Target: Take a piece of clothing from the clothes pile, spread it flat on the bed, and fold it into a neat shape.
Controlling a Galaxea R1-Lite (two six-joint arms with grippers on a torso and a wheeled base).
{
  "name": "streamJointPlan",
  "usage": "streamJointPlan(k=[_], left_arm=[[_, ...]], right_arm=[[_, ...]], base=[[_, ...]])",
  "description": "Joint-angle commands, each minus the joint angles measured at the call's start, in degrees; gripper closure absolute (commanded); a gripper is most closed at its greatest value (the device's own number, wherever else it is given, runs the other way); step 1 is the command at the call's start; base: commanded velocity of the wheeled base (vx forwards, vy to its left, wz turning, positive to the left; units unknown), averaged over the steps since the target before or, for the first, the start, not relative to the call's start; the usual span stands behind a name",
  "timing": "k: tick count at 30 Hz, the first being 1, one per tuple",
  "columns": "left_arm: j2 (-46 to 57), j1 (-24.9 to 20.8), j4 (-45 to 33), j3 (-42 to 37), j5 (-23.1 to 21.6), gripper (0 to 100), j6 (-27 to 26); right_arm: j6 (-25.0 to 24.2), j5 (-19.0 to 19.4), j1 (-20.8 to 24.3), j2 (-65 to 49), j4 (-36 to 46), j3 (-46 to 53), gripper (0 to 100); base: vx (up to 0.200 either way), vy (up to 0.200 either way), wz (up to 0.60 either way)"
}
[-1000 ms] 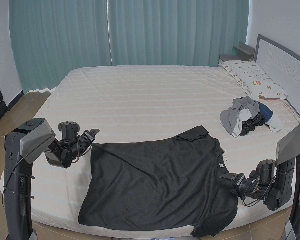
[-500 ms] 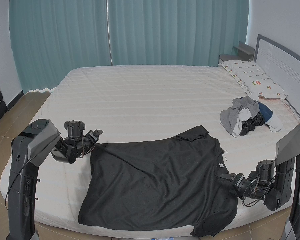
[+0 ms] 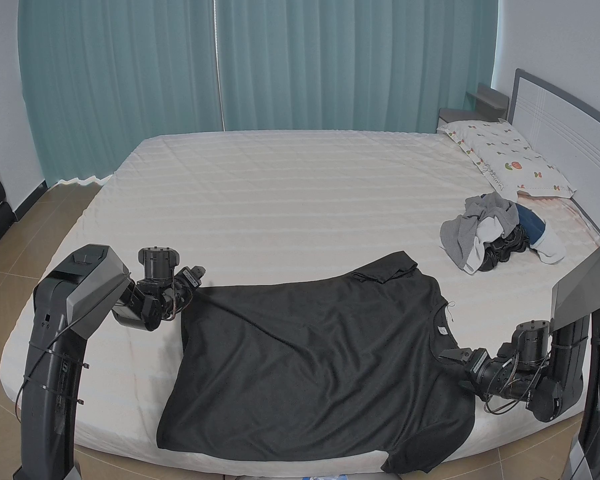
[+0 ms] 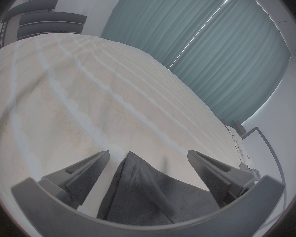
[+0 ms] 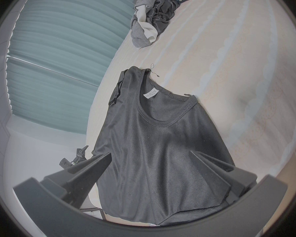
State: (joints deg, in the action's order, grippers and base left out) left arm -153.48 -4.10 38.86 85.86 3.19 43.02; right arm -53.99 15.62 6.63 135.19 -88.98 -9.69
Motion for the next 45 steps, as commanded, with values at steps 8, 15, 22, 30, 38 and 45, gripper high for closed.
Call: streamJointPlan(k=[8, 15, 22, 30, 38, 45], left_arm=[[-0.6, -1.5, -0.3, -0.8, -0.9, 100, -3.0], [-0.5, -1.0, 0.5, -0.3, 0.1, 100, -2.9], [-0.2, 1.0, 8.2, -0.3, 1.7, 100, 1.2], [-0.6, 0.9, 8.2, -0.1, 1.2, 100, 0.9], [-0.6, 1.0, 8.1, -0.6, 1.2, 100, 1.0], [-0.4, 0.9, 8.0, -1.4, 1.2, 100, 1.0]], right_arm=[[0.0, 0.0, 0.0, 0.1, -0.6, 0.0, 0], [0.0, 0.0, 0.0, 0.1, -0.6, 0.0, 0], [0.0, 0.0, 0.0, 0.2, -0.6, 0.0, 0], [0.0, -0.2, 0.1, 0.2, -0.6, 0.0, 0], [0.6, -1.0, -1.0, -0.2, -0.7, -2.3, 0], [10.3, -5.2, -3.7, 1.9, -0.6, -8.9, 0]], base=[[0.0, 0.0, 0.0], [0.0, 0.0, 0.0], [0.0, 0.0, 0.0], [0.0, 0.0, 0.0], [0.0, 0.0, 0.0], [0.0, 0.0, 0.0]])
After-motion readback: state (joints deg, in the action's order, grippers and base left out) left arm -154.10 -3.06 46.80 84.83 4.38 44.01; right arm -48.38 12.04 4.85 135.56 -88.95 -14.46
